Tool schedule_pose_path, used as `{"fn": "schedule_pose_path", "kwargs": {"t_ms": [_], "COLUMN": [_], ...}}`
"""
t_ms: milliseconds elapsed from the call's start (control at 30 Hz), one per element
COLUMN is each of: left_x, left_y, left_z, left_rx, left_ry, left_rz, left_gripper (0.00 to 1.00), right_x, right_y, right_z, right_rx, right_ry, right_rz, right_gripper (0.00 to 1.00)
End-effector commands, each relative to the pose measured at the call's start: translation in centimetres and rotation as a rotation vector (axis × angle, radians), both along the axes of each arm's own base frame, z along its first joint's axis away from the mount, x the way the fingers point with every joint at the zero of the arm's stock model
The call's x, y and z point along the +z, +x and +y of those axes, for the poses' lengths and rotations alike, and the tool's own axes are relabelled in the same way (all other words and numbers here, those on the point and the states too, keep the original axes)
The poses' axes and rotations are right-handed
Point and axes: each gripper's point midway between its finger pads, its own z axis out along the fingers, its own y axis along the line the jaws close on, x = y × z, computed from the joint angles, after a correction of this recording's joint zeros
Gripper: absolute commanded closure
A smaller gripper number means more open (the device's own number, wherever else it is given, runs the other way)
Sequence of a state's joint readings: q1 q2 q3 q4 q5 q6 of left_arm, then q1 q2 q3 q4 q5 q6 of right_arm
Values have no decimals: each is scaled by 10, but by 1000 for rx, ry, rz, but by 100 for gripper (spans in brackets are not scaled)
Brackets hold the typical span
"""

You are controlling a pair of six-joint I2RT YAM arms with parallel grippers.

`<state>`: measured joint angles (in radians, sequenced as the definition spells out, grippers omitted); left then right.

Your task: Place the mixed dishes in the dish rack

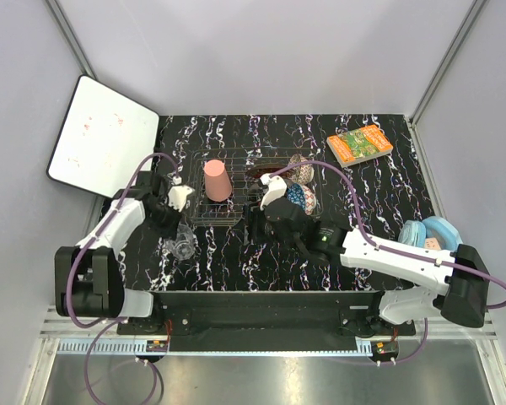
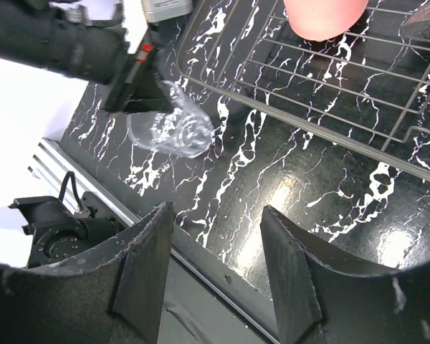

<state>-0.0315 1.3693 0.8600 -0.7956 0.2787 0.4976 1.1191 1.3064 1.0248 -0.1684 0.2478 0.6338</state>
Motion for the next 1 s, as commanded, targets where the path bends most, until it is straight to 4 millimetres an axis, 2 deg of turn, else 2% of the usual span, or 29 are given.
{"fn": "schedule_pose_path", "kwargs": {"t_ms": [0,33,67,100,133,167,233,267,300,333,367,400,433,500,533,567,600,633,667,733,767,800,867,967], "left_x": [70,86,106,138,157,192,222,247,257,268,285,294,301,318,324,331,336,346,350,358,362,362,363,362], "left_y": [1,-2,-15,-11,-15,-24,-35,-45,-49,-53,-58,-61,-62,-64,-65,-66,-66,-70,-66,-64,-64,-64,-63,-59], "left_z": [-18,-22,-32,-38,-44,-56,-67,-80,-86,-91,-101,-105,-108,-120,-123,-127,-129,-131,-131,-131,-132,-133,-135,-135], "left_rx": [-68,-82,-105,-125,-139,-173,-208,-250,-270,-285,-315,-330,-337,-364,-381,-397,-404,-425,-419,-427,-422,-433,-438,-430], "left_ry": [-97,-121,-180,-211,-245,-315,-394,-482,-531,-581,-685,-740,-791,-943,-997,-1088,-1132,-1207,-1245,-1309,-1314,-1314,-1317,-1320], "left_rz": [-126,-152,-162,-230,-256,-299,-329,-348,-352,-358,-367,-370,-369,-321,-305,-262,-242,-217,-187,-152,-137,-133,-119,-106], "left_gripper": [100,100,100,100,100,100,100,100,100,100,100,100,100,100,100,100,100,100,100,100,100,100,100,100], "right_x": [20,20,22,32,40,50,68,68,84,90,95,104,106,126,120,139,141,134,149,142,153,148,159,165], "right_y": [5,5,4,-2,-3,-5,-7,-5,-9,-10,-11,-14,-17,-19,-25,-27,-27,-27,-31,-35,-39,-41,-45,-49], "right_z": [-2,-1,0,5,8,13,7,4,5,5,6,6,5,0,-1,-5,-8,-10,-13,-9,-10,-4,-2,3], "right_rx": [-27,-25,-10,33,54,74,69,62,91,104,120,150,160,158,191,207,235,245,270,310,343,376,417,467], "right_ry": [48,50,51,88,121,201,297,324,387,410,431,468,490,622,651,765,803,827,909,937,982,979,1009,1015], "right_rz": [-45,-45,-56,-70,-92,-134,-175,-176,-192,-189,-185,-186,-178,-161,-133,-124,-112,-88,-85,-31,-49,-29,-41,-53], "right_gripper": [40,39,39,35,35,34,29,27,24,18,16,13,1,0,0,0,0,0,0,0,1,0,0,0]}}
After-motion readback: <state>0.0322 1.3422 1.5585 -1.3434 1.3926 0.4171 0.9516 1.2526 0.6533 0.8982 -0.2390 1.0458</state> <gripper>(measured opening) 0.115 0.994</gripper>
